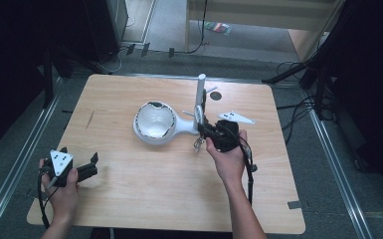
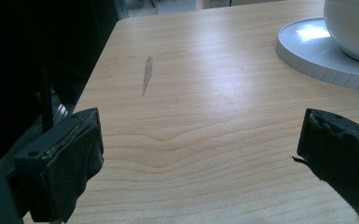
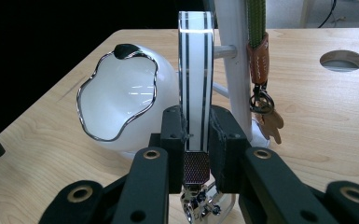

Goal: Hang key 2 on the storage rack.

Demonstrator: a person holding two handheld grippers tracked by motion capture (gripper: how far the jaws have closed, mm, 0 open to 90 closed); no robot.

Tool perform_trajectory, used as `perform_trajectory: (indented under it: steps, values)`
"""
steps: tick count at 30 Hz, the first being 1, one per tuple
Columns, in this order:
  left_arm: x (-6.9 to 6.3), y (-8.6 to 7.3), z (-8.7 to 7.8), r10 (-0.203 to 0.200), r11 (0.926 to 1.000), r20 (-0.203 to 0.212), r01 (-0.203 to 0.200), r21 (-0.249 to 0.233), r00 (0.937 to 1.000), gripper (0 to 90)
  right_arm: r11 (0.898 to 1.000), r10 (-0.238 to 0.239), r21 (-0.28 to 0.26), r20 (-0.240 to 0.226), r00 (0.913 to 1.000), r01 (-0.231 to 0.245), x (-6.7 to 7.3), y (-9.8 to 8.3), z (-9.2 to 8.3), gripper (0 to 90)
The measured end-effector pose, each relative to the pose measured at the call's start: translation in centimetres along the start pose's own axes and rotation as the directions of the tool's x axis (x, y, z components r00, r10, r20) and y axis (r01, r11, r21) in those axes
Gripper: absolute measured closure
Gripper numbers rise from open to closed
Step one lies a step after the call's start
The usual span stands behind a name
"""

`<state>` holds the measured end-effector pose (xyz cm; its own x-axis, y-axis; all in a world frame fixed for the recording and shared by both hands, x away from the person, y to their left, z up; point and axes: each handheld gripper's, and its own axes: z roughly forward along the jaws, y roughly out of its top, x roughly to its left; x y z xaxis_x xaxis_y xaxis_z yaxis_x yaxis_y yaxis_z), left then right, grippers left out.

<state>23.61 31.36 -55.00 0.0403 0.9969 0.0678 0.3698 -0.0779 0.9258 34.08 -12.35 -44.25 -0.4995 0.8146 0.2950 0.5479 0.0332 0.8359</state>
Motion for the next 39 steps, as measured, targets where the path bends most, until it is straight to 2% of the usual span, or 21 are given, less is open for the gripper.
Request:
perform_trajectory:
  steps: [6, 39]
  values:
    - [0.02, 0.00, 0.01, -0.002, 1.0000, 0.000, 0.002, -0.001, 1.0000, 0.5, 1.000, -0.010, 0.004, 0.011, 0.9999, 0.009, 0.03, -0.05, 0.08, 78.4]
    - [0.04, -0.01, -0.01, -0.002, 1.0000, 0.000, 0.002, -0.003, 1.0000, 0.5, 0.999, 0.047, -0.022, -0.001, 0.9989, -0.047, -0.66, 0.34, -0.12, 78.1]
